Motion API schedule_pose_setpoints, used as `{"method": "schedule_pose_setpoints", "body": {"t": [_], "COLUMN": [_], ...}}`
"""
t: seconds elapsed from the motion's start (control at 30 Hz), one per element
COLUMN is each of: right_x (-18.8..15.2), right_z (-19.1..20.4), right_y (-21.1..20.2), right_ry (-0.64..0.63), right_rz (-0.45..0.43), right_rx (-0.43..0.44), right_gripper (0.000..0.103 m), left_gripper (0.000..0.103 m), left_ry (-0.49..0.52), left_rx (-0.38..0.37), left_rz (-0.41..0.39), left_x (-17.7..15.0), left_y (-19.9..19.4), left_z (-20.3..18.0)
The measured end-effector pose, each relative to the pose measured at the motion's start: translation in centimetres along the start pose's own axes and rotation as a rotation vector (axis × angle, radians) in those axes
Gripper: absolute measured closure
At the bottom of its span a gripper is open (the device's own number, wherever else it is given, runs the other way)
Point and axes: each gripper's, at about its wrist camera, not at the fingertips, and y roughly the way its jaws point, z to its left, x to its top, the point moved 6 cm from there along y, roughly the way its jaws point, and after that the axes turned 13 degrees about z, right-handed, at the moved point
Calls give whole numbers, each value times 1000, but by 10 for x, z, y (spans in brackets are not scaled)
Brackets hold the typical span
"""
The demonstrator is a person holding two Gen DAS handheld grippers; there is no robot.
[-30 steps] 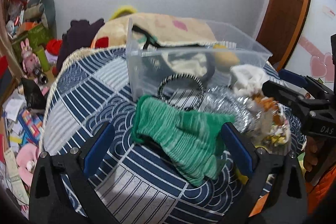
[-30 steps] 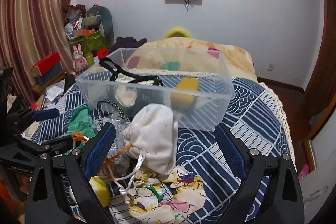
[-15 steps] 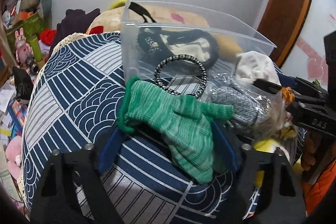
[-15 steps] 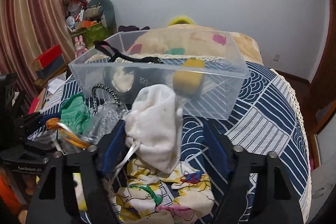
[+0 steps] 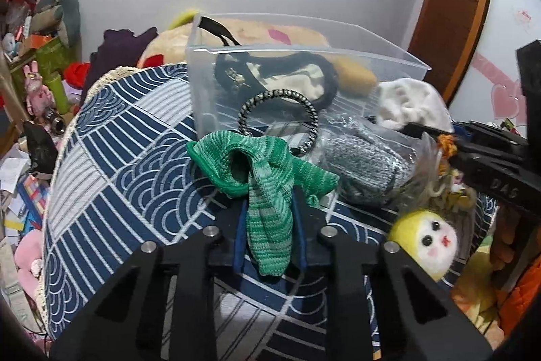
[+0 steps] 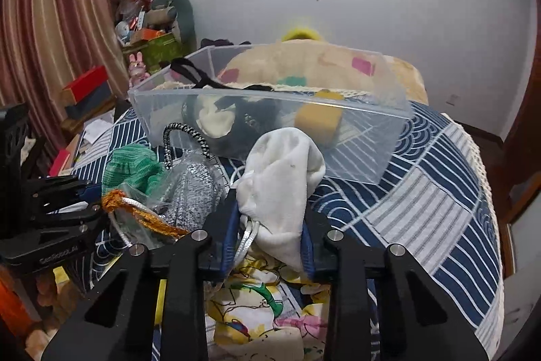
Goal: Organize soft objects
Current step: 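Grasp the green knit cloth with the left tool while the right grasps the white pouch, then carry the green cloth and white pouch over the box and open both tools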
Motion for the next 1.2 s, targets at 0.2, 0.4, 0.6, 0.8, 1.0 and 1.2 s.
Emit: {"method": "schedule_pose_setpoints", "body": {"t": [0.2,0.4,0.6,0.8,1.0,1.2], "right_x": [5,13,21,29,42,59], "right_z": [-9,-13,-19,-25,-23,-23], "right_y": [-22,-40,-55,-68,-76,-78], "right_ry": [34,57,80,86,78,73], "right_rz": [-64,-119,-164,-206,-245,-287], "right_rx": [2,30,43,31,25,13], "right_gripper": [76,76,76,76,76,76], "left_gripper": [83,83,83,83,83,83], "left_ry": [-28,-13,8,22,30,34], "left_rx": [15,21,26,25,30,36], "left_rz": [-21,-78,-148,-203,-263,-304], "left_x": [2,11,26,45,63,86], "left_y": [-13,-37,-61,-77,-92,-98], "left_z": [10,7,1,-2,-6,-10]}}
